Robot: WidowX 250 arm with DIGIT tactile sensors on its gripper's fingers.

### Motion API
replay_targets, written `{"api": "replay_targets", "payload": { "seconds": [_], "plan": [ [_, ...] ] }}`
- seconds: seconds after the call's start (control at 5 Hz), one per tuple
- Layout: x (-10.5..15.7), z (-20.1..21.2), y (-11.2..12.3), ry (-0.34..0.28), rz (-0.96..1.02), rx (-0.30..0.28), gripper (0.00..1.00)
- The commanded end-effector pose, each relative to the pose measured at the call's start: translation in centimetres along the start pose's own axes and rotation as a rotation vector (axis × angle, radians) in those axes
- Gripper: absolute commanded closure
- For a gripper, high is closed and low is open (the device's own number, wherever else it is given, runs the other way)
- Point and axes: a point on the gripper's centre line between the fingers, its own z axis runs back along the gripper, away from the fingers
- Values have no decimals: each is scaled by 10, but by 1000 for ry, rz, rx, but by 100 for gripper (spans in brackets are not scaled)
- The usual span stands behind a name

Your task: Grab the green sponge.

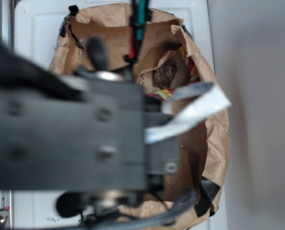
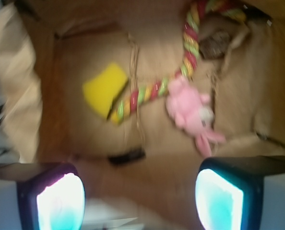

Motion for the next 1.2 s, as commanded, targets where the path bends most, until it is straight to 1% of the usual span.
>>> {"api": "replay_targets", "payload": {
  "seconds": [0.0, 0.6, 0.8, 1.0],
  "plan": [
    [25, -17, 18, -63, 37, 22, 0],
    [25, -17, 18, -63, 37, 22, 0],
    [24, -23, 22, -124, 290, -45, 0],
    [36, -24, 19, -113, 534, -72, 0]
  ]
}}
